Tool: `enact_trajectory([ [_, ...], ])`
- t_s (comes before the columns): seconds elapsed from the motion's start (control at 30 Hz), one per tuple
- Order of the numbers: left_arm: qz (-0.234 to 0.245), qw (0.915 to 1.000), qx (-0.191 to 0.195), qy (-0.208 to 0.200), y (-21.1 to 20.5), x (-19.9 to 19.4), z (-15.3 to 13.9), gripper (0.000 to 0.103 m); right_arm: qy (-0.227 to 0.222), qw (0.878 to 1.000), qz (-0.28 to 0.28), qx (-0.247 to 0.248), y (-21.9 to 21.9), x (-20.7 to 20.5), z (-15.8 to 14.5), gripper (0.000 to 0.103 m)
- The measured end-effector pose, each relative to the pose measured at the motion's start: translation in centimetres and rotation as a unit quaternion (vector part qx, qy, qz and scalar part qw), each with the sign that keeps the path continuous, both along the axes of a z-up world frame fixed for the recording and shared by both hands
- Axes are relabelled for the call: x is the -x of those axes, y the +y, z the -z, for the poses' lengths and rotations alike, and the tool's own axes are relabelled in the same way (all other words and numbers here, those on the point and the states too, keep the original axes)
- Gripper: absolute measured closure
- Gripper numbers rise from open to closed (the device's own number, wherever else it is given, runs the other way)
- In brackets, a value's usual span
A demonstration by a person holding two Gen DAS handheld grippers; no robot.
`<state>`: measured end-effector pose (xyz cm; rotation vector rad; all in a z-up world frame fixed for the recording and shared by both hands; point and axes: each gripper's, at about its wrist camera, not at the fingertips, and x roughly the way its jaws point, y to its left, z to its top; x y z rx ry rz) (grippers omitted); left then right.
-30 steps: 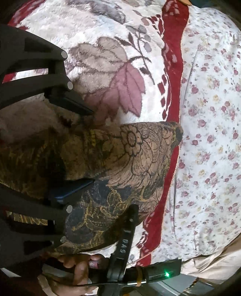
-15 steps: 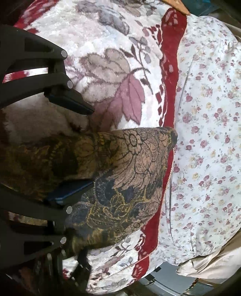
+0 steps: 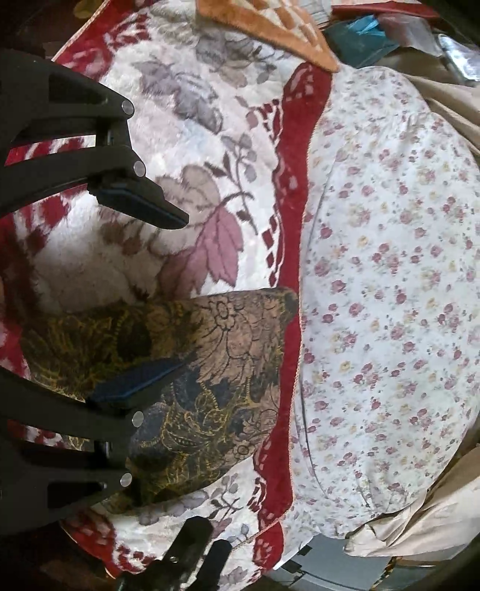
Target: Fold small clothes
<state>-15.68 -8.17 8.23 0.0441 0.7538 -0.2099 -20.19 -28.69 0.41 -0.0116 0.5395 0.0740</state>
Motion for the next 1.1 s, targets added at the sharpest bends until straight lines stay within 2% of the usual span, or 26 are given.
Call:
enact_trajectory([
  [0.07, -0.001, 1.0000, -0.002, -0.006, 0.1, 0.3, -0.3, 0.030, -0.003, 1.000, 0.002, -0.002, 0.6, -0.3, -0.1, 0.017],
  [0.3, -0.010, 0.9999, -0.003, -0.012, 0.4, 0.7, -0.6, 0.030, -0.010, 1.000, 0.003, 0.010, 1.2, -0.1, 0.3, 0.016],
  [0.47, -0.015, 0.9998, -0.003, -0.014, 0.5, 0.7, -0.6, 0.030, -0.013, 1.000, 0.006, -0.013, 0.5, -0.1, 0.7, 0.010],
  [0.63, -0.014, 0.9998, -0.004, -0.012, 0.5, 0.8, -0.5, 0.030, -0.002, 0.999, 0.010, -0.030, 0.3, -0.5, 1.2, 0.010],
  [1.0, -0.020, 0.9991, -0.035, -0.011, -0.3, 0.1, 0.2, 0.030, 0.003, 1.000, 0.017, -0.019, 0.3, -1.0, 1.5, 0.010],
  [1.1, -0.021, 0.9994, -0.027, -0.003, -0.1, -0.1, 0.4, 0.030, 0.006, 1.000, 0.017, -0.019, 0.2, -1.1, 1.8, 0.010],
])
